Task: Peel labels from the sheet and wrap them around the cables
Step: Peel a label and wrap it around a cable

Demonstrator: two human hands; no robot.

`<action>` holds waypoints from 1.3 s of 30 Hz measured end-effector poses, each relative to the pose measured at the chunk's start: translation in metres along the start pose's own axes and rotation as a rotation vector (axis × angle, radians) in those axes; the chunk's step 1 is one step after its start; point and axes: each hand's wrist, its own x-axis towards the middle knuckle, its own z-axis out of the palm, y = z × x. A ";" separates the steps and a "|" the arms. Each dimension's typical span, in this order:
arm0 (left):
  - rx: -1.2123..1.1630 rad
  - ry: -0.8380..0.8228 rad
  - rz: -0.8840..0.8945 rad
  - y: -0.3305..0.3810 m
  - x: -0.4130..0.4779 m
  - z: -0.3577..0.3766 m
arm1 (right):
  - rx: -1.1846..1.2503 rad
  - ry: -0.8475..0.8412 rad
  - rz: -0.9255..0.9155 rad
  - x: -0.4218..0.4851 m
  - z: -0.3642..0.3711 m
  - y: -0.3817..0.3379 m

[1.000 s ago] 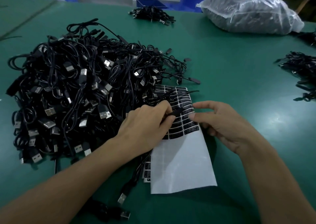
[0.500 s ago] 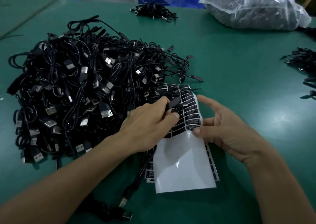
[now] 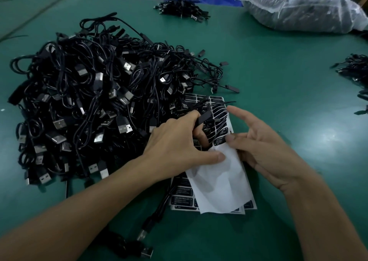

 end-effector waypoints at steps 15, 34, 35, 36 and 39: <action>-0.113 0.016 -0.078 -0.008 0.004 0.001 | -0.706 0.325 -0.477 0.004 0.010 0.002; -0.084 -0.024 -0.045 -0.004 0.002 -0.002 | -1.186 0.055 -0.393 -0.003 0.013 -0.021; -0.076 -0.018 -0.036 -0.004 0.002 -0.002 | -1.189 0.052 -0.395 -0.004 0.013 -0.020; -0.072 -0.015 -0.028 -0.004 0.001 -0.002 | -1.182 0.050 -0.399 -0.004 0.013 -0.020; -0.068 -0.014 -0.021 -0.005 0.001 -0.001 | -1.118 0.053 -0.430 -0.003 0.013 -0.021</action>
